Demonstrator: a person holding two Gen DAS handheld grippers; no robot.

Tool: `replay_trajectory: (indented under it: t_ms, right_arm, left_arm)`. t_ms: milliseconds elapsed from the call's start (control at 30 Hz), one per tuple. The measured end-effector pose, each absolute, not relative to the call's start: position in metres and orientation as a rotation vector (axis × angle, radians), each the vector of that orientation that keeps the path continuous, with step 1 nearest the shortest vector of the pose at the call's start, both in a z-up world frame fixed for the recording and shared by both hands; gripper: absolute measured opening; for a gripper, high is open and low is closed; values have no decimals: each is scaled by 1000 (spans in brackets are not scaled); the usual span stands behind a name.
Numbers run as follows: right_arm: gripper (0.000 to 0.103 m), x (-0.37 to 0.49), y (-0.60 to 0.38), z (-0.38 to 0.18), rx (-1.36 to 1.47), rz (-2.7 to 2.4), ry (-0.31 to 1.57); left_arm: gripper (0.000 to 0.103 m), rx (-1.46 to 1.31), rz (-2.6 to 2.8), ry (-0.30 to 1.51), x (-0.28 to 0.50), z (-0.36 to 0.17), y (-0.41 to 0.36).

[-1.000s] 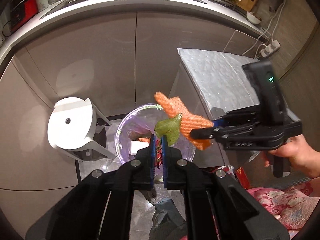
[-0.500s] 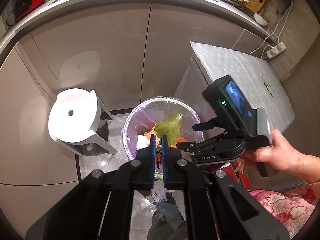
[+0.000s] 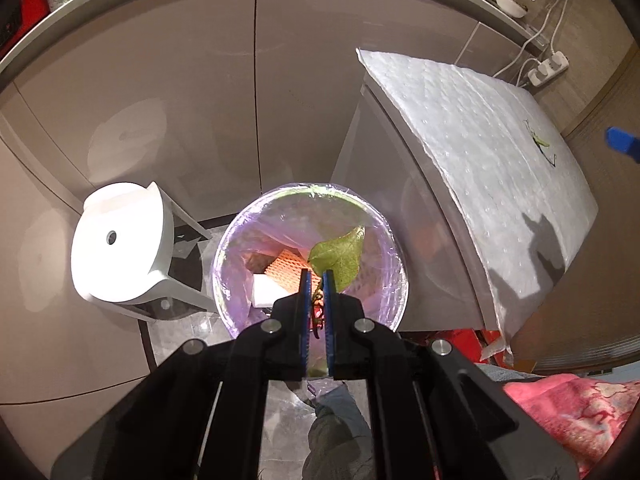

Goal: Collect trash
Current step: 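Open the right tool over the bin while the left tool releases the leaf into it, then move the right tool back to the table and grasp the green sprig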

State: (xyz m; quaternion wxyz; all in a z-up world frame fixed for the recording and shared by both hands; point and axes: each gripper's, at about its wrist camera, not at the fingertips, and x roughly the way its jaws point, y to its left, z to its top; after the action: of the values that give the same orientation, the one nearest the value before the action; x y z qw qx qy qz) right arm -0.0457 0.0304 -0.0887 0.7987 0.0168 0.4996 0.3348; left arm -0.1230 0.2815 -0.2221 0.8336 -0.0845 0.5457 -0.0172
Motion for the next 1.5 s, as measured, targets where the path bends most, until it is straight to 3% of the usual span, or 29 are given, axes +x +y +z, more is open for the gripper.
replay_trajectory:
  t_ms: [300, 333, 400, 433, 567, 767, 1100, 1400, 1500]
  right_arm:
    - [101, -50, -34, -43, 113, 558, 999]
    - [101, -51, -41, -42, 117, 544, 996]
    - [101, -49, -49, -41, 127, 521, 998]
    - [101, -49, -52, -43, 130, 510, 1000]
    - [101, -48, -66, -44, 145, 484, 1003]
    - [101, -42, -80, -48, 144, 475, 987]
    - [101, 9, -100, -101, -71, 406, 1018]
    - [100, 89, -125, -203, -155, 416, 1149]
    - [89, 104, -128, -221, -190, 387, 1156]
  left_arm:
    - [9, -130, -109, 1290, -89, -285, 260]
    - [16, -132, -112, 1313, -86, -292, 259]
    - [57, -124, -103, 1340, -82, -303, 257]
    - [67, -109, -90, 1337, -82, -306, 255]
    - [74, -81, -90, 1345, -79, -313, 248]
    - [76, -147, -77, 1348, -77, -300, 250]
    - [95, -102, -28, 1105, -77, -164, 215]
    - [95, -88, 40, 1000, -60, -71, 149]
    - [95, -67, 61, 968, -60, -56, 129]
